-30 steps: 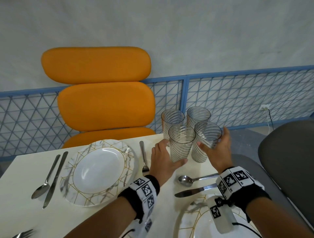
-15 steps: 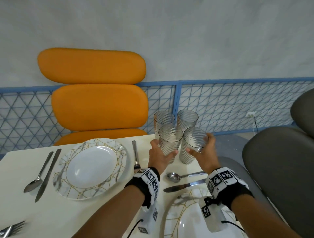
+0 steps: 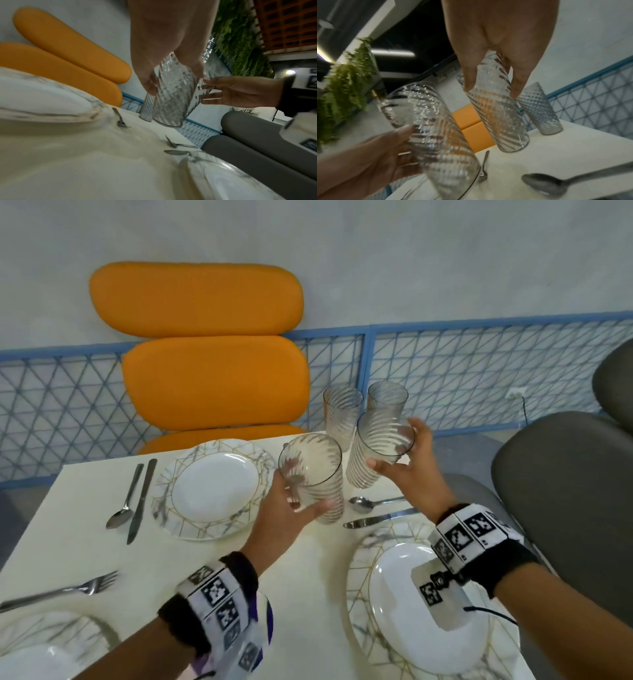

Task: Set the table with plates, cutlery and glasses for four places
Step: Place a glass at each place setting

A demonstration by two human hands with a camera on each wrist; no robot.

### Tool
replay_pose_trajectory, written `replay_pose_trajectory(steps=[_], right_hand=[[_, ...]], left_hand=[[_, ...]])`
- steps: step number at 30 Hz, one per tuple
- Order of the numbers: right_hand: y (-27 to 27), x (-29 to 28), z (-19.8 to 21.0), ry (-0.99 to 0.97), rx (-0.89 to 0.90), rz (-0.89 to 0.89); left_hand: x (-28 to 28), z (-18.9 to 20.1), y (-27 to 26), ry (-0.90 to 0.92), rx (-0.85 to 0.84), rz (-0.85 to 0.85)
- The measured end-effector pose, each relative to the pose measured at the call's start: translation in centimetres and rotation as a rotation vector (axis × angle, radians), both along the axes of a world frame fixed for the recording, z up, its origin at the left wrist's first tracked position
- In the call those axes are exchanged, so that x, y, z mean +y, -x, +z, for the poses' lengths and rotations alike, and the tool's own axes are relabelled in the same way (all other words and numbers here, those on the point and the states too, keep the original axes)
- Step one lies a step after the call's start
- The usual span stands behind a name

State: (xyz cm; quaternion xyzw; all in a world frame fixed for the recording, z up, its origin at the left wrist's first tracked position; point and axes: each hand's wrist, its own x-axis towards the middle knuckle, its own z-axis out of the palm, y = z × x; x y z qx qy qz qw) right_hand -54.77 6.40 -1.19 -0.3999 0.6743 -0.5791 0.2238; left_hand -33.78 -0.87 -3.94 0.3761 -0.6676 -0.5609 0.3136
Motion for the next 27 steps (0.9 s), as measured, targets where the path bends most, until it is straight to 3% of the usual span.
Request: replay_pose_trajectory(steps=[5, 10, 14, 20, 27], right_hand=[[-5.3, 1.1, 0.4, -0.158, -0.068, 0.206], [-8.8, 1.4, -0.4, -0.245, -0.146, 0.277], [-10.4, 1.6, -0.6, -0.285, -0.079, 0.303], [-11.8, 2.0, -1.4, -0.331, -0.045, 0.311], [-11.9, 2.7, -1.5, -0.372, -0.061, 0.320]], left_hand=[[5.2, -0.3, -9.3, -0.103, -0.087, -0.105], [10.0, -1.6, -13.1, -0.204, -0.098, -0.128], [12.6, -2.0, -14.2, -0.231, -0.109, -0.158], [14.9, -2.6, -14.0, -0.106, -0.162, -0.195], [16.5, -3.9, -12.7, -0.157, -0.175, -0.243]])
